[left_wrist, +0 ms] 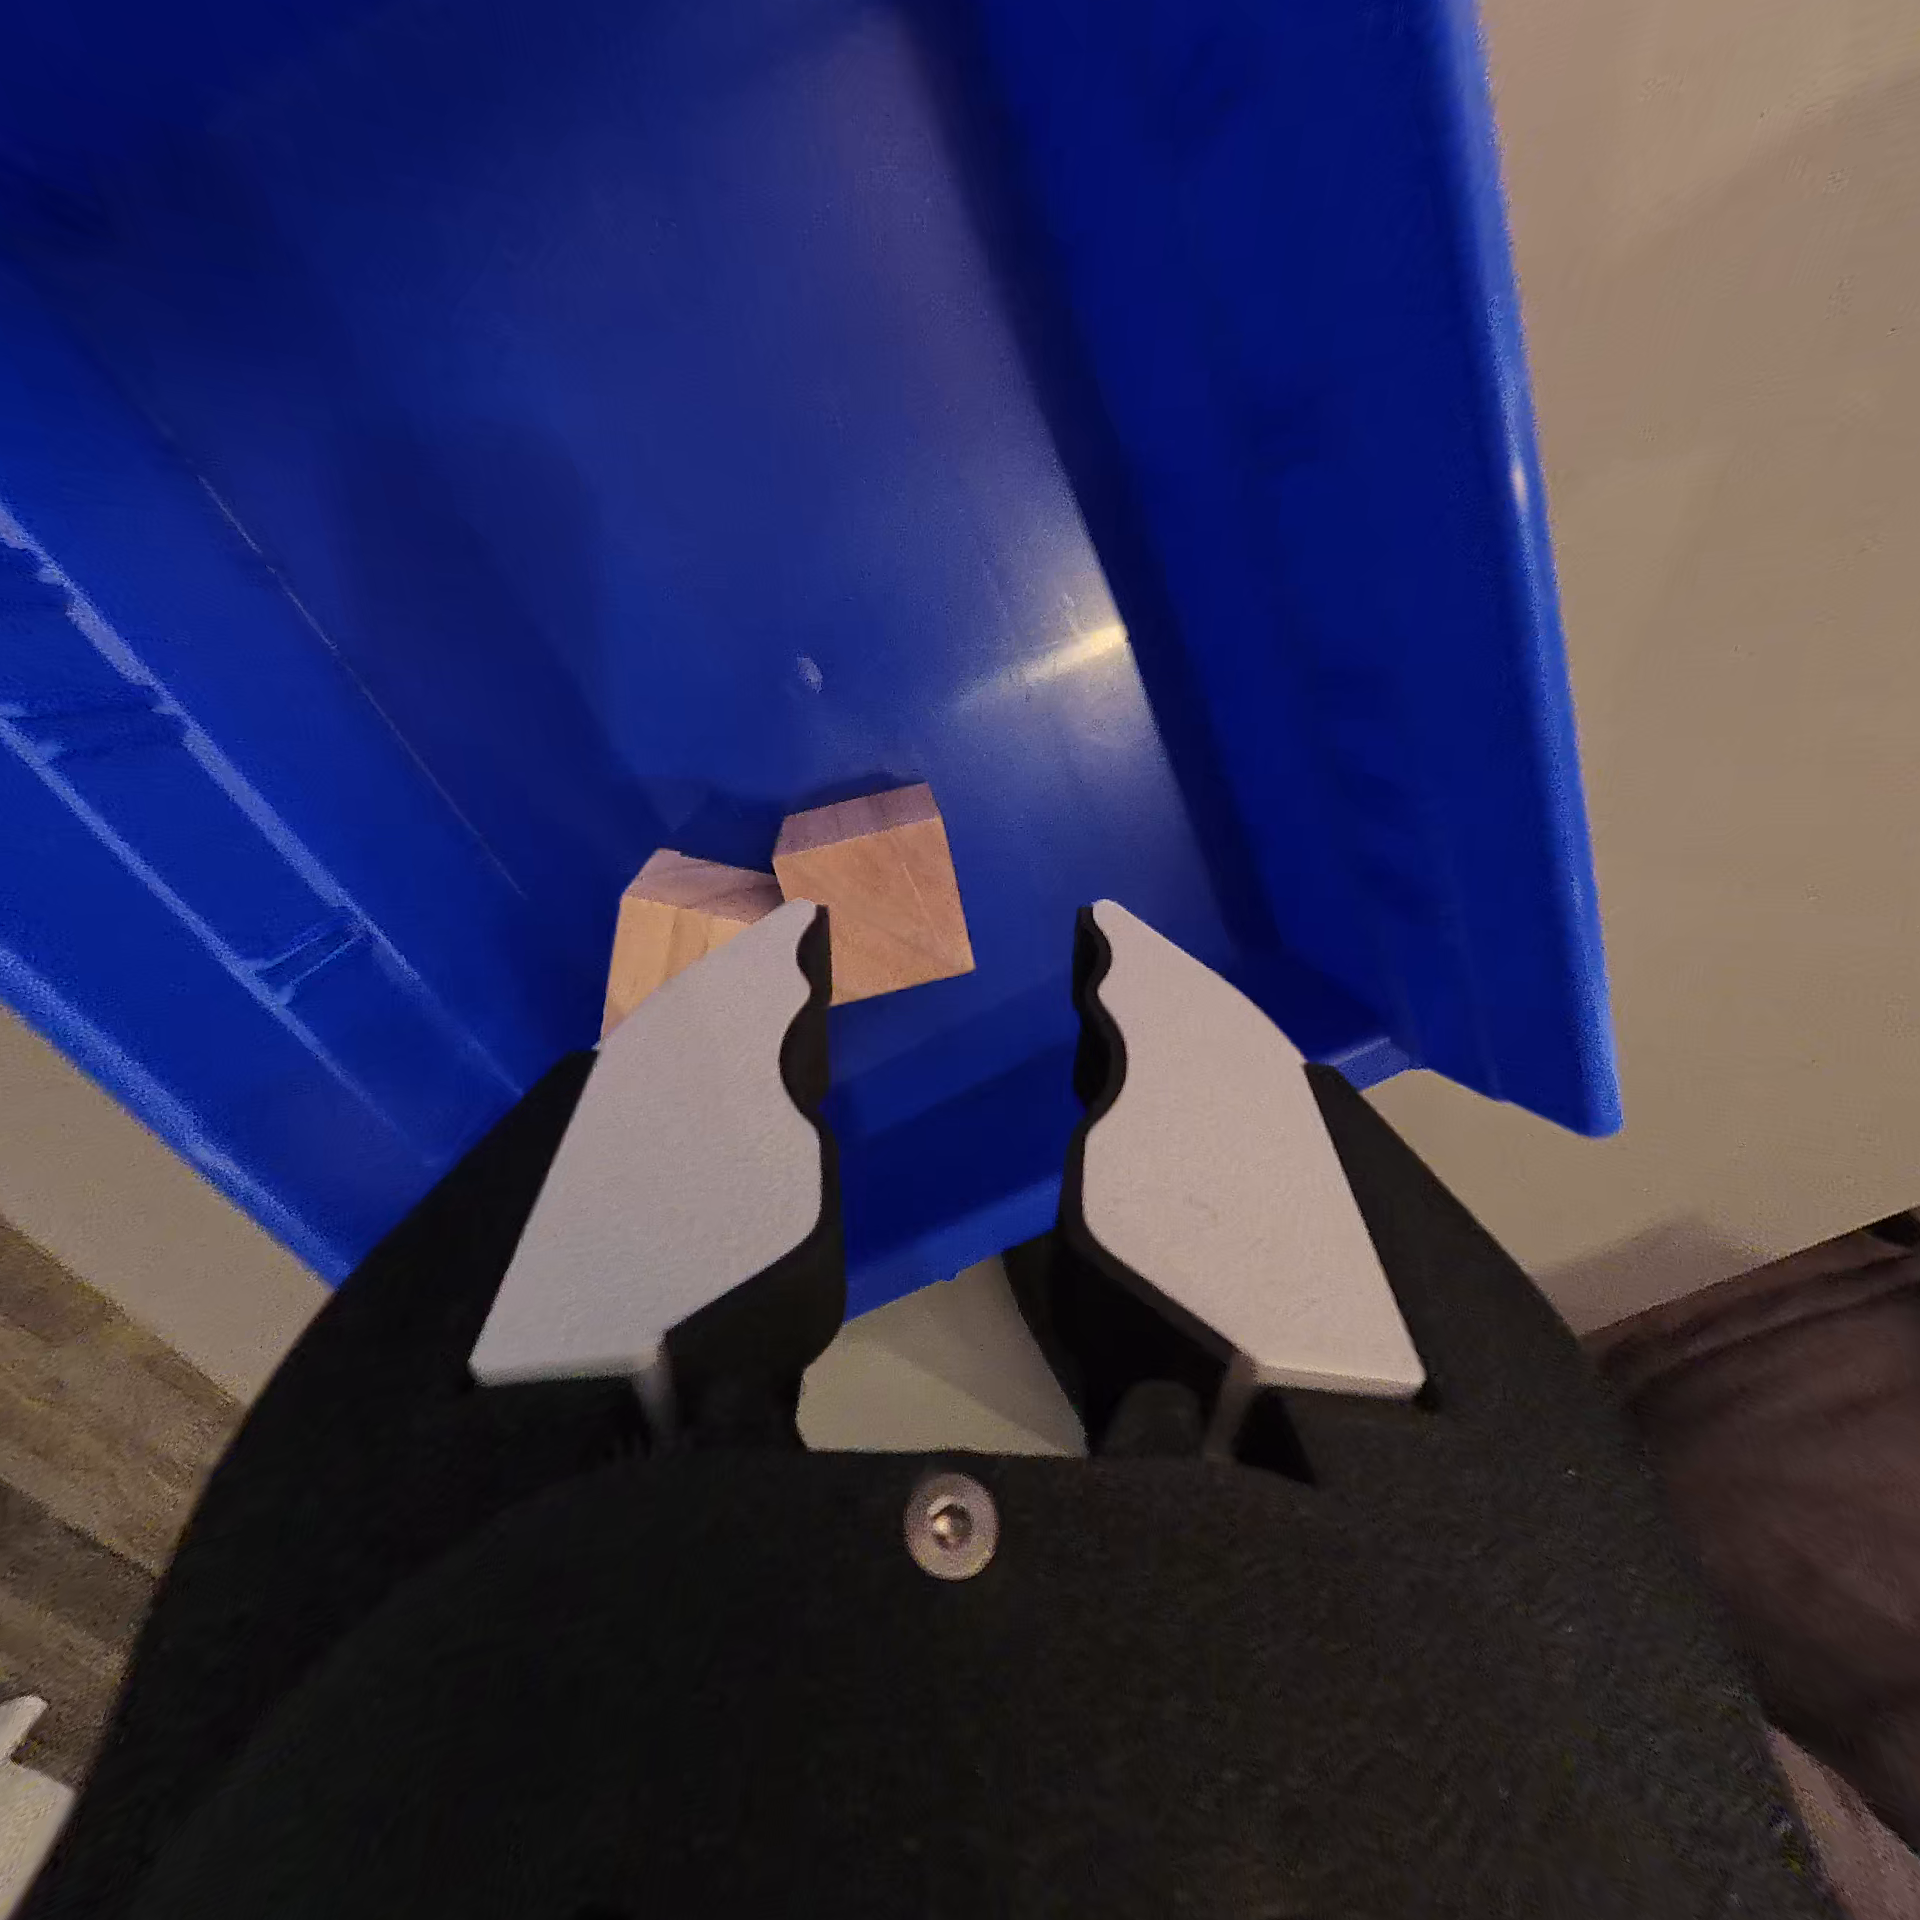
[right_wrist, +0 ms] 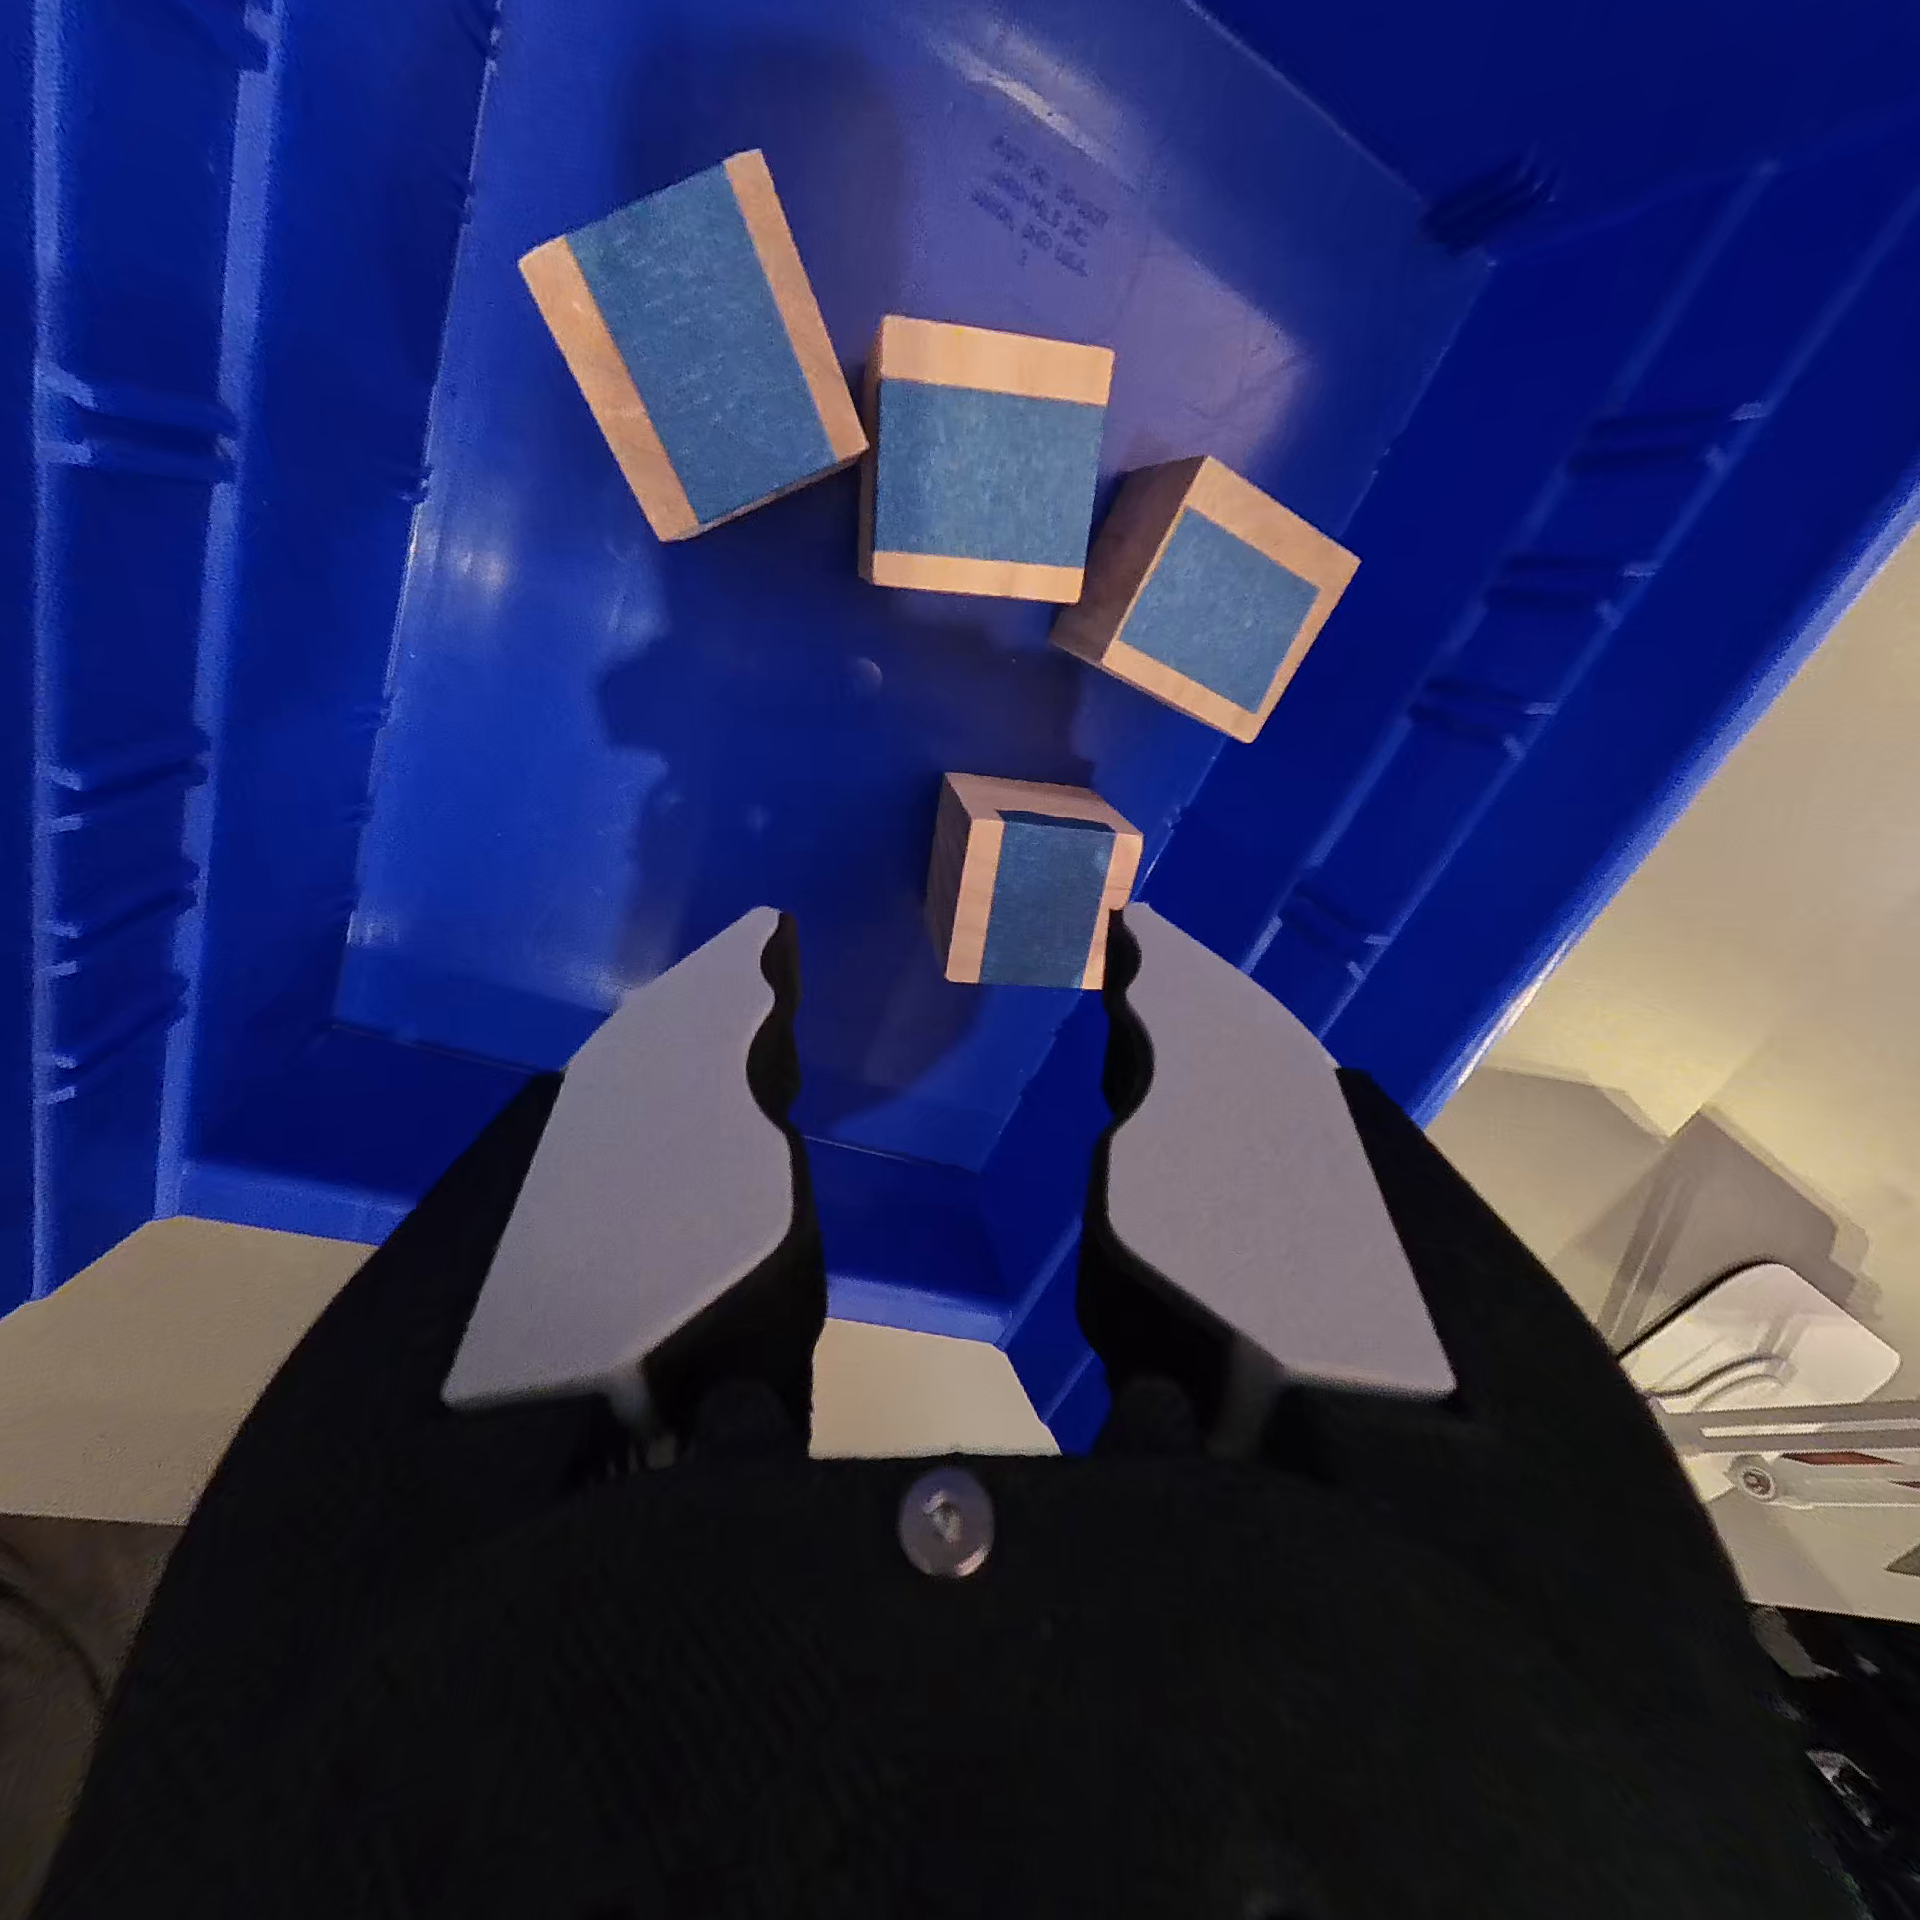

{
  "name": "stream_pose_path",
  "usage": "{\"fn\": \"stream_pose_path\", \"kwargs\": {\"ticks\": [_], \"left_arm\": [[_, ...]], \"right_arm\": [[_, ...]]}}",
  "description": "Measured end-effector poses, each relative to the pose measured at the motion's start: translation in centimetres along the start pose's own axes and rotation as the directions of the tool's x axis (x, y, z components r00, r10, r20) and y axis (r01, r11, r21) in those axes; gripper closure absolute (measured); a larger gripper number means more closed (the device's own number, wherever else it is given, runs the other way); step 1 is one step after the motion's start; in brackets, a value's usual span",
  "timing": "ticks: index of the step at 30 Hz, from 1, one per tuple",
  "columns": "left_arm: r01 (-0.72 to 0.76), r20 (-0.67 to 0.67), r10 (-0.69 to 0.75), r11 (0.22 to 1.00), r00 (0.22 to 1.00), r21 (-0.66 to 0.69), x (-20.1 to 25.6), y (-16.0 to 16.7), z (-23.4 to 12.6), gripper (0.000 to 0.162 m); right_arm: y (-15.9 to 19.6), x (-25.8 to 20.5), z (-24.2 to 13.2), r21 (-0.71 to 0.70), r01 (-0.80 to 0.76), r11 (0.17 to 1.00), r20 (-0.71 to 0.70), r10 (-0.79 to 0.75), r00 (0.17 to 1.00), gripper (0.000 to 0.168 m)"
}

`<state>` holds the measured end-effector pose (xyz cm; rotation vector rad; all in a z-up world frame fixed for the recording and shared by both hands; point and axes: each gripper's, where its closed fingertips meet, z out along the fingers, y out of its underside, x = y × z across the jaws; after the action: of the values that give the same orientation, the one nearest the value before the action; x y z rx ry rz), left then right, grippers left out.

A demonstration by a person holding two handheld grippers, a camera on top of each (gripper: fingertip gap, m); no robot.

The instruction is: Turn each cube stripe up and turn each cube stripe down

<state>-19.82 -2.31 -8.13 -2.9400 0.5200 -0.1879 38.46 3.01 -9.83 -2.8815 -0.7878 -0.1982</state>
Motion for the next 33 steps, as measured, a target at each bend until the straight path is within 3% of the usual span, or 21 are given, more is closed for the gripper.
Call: {"fn": "stream_pose_path", "kwargs": {"ticks": [6,33], "left_arm": [[0.083,0.03,-0.081,0.991,0.996,-0.103,-1.4,0.3,2.3,0.108],[0.102,0.071,-0.083,0.934,0.994,-0.343,-1.7,2.6,5.8,0.112]], "right_arm": [[0.1,0.1,-0.2,0.005,0.006,1.0,-0.001,-0.006,1.0,0.11],[0.6,-0.5,0.5,-0.052,0.079,0.996,-0.015,-0.08,0.997,0.113]]}}
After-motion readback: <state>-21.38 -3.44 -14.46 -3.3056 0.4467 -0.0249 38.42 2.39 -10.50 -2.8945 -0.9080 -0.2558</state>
